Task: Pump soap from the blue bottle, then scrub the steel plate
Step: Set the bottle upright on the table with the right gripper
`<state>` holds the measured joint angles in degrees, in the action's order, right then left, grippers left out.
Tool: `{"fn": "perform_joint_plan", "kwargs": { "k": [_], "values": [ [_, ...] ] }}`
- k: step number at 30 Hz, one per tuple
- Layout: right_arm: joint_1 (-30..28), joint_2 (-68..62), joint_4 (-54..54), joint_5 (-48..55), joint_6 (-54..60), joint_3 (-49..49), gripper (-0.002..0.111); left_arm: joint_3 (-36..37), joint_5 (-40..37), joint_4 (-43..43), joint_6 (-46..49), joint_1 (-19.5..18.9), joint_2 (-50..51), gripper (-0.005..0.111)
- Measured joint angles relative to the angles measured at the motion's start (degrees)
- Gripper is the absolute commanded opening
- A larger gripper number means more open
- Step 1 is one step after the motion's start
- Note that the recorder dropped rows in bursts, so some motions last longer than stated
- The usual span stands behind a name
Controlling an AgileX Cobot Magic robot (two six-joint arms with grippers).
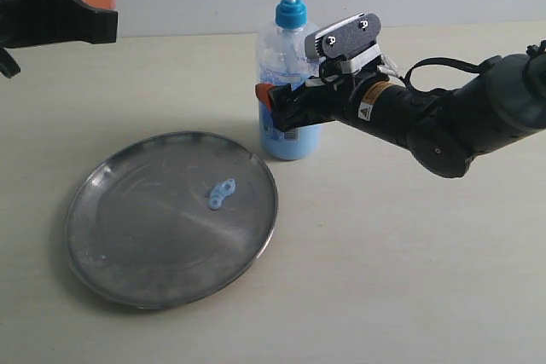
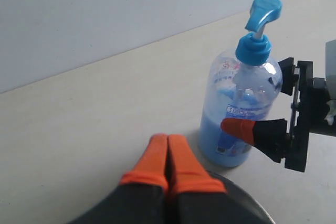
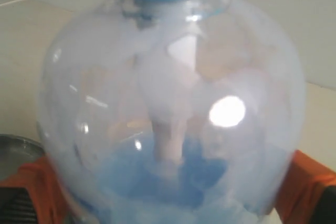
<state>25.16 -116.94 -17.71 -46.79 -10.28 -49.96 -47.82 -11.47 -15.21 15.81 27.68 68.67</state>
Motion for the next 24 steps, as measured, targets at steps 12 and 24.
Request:
{"fn": "perform_joint_plan", "kwargs": {
  "k": [12, 24],
  "values": [
    [0.0, 0.63, 0.62, -4.39, 0.0, -0.61, 0.095, 0.0, 0.08, 0.0, 0.0, 0.0, 0.0, 0.001],
    [0.0, 2.13, -3.32, -4.0, 0.0, -0.61, 0.099, 0.0, 0.08, 0.0, 0.0, 0.0, 0.0, 0.001]
  ]
}}
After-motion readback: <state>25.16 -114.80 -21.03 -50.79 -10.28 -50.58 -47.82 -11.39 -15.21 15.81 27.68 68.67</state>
